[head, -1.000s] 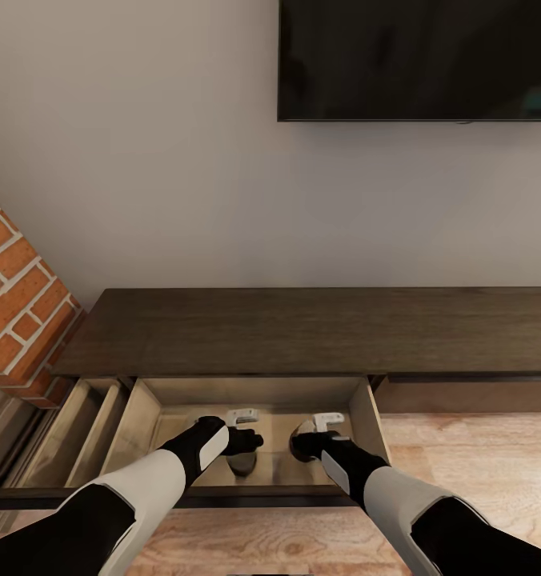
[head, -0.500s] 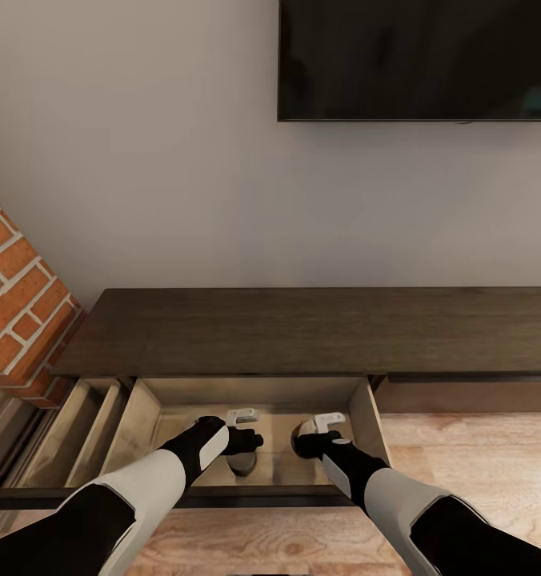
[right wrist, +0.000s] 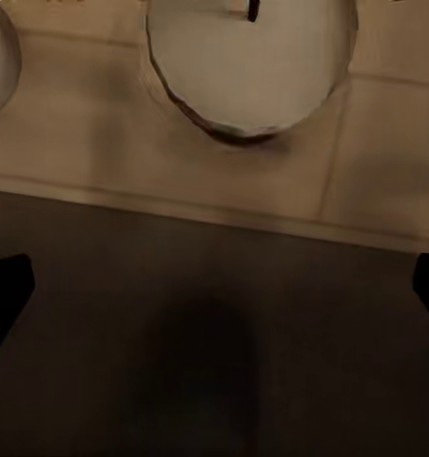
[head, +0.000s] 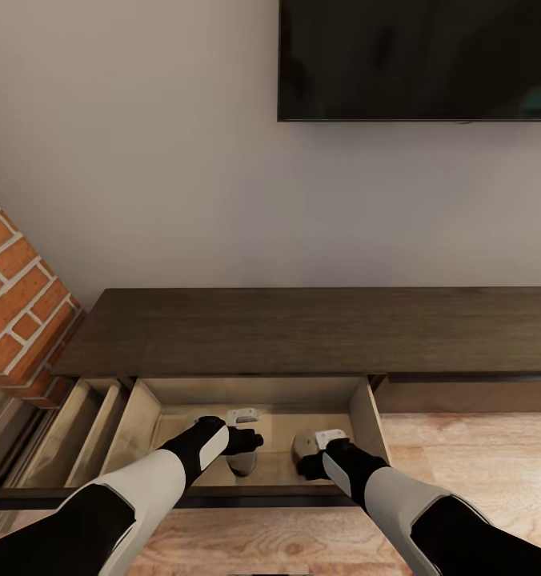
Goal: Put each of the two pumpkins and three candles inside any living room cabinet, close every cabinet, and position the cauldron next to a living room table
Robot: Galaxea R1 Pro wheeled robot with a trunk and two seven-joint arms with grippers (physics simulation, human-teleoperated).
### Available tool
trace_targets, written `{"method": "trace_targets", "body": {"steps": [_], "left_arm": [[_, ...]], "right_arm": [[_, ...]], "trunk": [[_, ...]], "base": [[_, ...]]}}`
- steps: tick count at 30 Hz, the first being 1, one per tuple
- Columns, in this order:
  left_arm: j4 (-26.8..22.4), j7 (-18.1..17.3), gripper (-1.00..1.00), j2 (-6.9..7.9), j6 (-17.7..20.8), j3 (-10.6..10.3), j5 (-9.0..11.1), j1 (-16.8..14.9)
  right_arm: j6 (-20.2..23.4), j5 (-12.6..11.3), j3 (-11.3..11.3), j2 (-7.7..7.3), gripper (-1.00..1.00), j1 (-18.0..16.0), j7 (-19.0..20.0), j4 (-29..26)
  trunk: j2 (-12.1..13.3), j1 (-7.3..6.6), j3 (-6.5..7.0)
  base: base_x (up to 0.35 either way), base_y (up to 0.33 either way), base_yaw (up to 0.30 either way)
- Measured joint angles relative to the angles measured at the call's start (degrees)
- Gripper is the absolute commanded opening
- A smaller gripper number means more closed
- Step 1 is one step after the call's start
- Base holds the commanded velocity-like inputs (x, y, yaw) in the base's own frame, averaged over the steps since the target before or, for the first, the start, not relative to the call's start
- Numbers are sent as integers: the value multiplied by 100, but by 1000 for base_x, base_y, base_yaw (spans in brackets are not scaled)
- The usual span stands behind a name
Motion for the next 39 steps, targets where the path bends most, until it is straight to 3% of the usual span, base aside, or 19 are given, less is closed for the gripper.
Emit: {"method": "trace_targets", "body": {"steps": [10, 19, 29, 39], "left_arm": [[0, 0, 100, 0, 0, 0, 0, 0], [0, 3, 100, 0, 24, 0, 5, 0], [19, 54, 100, 0, 59, 3, 1, -5], [109, 64, 100, 0, 503, 5, -3, -2]], "right_arm": [[-72, -2, -3, 4, 100, 0, 0, 9], [-400, -10, -14, 2, 100, 0, -2, 8], [-410, -23, -20, 0, 100, 0, -58, 3], [-374, -26, -37, 0, 100, 0, -76, 4]], "trunk": [[0, 0, 0], [359, -197, 161], [761, -417, 341], [1162, -637, 520]], "base": [[0, 0, 0], [0, 0, 0], [0, 0, 0], [0, 0, 0]]}}
